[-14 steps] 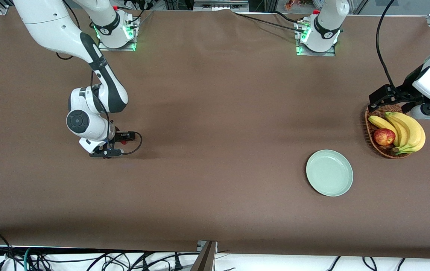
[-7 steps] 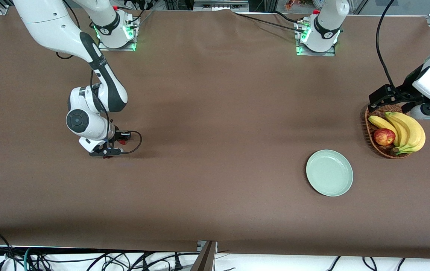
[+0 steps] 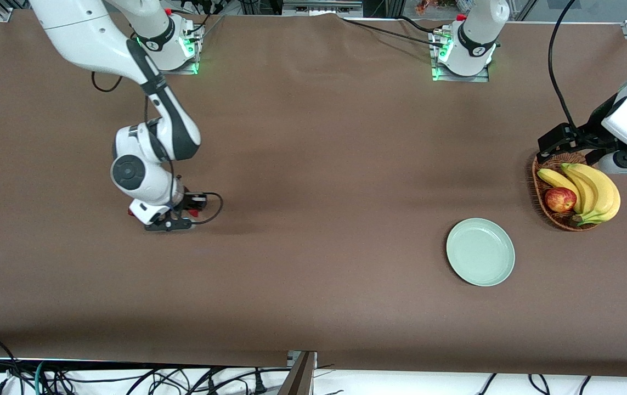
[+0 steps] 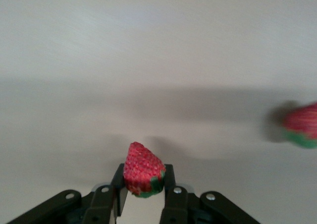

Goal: Collect all strawberries into plate

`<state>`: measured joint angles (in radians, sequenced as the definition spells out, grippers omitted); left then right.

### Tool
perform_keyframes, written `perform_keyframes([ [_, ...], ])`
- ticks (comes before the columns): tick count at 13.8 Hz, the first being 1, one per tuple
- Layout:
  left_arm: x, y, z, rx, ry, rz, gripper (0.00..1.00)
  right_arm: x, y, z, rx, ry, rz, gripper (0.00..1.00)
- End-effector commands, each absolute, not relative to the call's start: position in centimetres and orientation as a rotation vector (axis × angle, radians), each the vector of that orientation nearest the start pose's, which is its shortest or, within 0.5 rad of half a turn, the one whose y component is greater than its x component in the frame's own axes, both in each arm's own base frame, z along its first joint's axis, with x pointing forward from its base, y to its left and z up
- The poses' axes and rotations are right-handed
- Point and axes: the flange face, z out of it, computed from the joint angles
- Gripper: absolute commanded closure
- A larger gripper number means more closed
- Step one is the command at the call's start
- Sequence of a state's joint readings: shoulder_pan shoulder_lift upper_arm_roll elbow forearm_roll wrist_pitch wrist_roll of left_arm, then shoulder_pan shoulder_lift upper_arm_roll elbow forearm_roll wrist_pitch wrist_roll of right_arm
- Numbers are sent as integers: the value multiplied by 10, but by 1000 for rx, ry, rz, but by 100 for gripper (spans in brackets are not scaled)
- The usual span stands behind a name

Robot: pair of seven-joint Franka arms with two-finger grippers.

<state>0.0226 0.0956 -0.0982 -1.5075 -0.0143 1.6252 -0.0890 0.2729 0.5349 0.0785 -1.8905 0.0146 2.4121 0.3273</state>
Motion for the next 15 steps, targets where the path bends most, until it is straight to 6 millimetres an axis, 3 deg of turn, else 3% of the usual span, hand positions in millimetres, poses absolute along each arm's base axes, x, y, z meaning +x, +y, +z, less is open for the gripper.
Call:
perform_keyframes([
  [1, 589, -43, 611, -3161, -4, -35, 0, 586, 327, 231, -3054, 166, -15, 80],
  [5, 589, -41, 611, -3161, -9, -35, 0, 556, 472, 234, -2958, 369, -73, 80],
  [8, 589, -40, 612, -3163, -6, -40, 0, 540, 545, 226, -2888, 356, -116, 80],
  [11, 590, -36, 611, -3167, -19, -39, 0, 512, 590, 208, -2819, 262, -177, 80],
  [15, 590, -36, 611, -3166, -19, -39, 0, 497, 601, 183, -2803, 217, -193, 77],
])
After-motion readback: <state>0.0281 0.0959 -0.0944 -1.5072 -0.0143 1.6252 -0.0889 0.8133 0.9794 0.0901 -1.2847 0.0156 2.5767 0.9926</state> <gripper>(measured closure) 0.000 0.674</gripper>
